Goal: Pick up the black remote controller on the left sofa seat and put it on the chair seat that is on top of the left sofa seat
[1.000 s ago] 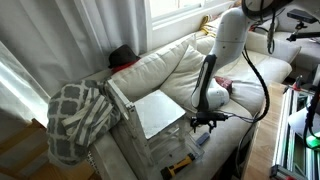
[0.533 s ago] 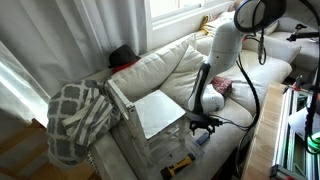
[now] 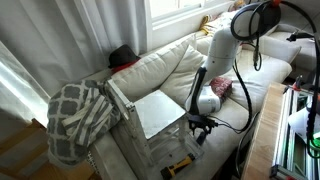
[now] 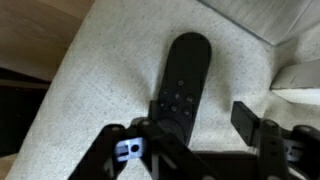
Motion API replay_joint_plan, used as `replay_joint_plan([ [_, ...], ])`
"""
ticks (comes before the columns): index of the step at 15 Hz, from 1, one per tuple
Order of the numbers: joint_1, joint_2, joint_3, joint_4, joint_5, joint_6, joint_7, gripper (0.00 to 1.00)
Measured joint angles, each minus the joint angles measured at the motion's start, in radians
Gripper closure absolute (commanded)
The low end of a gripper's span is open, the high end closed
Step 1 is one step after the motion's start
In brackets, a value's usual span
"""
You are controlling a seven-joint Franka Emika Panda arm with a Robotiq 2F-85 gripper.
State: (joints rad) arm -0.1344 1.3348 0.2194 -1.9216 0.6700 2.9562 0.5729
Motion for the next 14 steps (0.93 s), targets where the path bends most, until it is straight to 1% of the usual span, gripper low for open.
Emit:
replay_joint_plan([
  [1, 0.004, 0.001, -0.004, 0.003, 0.010, 0.000, 0.000, 0.21],
  [2, 0.008, 0.003, -0.008, 0.005, 0.019, 0.000, 0.000, 0.19],
  [3, 0.012, 0.004, -0.013, 0.007, 0.028, 0.000, 0.000, 0.19],
  [6, 0.026, 0.008, -0.025, 0.013, 0.050, 0.002, 0.000, 0.00],
  [10, 0.031, 0.008, -0.024, 0.013, 0.069, 0.008, -0.005, 0.00],
  [11, 0.031, 0.008, -0.023, 0.013, 0.072, 0.009, -0.006, 0.25],
  [13, 0.031, 0.008, -0.019, 0.014, 0.081, 0.011, -0.008, 0.27],
  [14, 0.031, 0.009, -0.017, 0.014, 0.087, 0.012, -0.011, 0.36],
])
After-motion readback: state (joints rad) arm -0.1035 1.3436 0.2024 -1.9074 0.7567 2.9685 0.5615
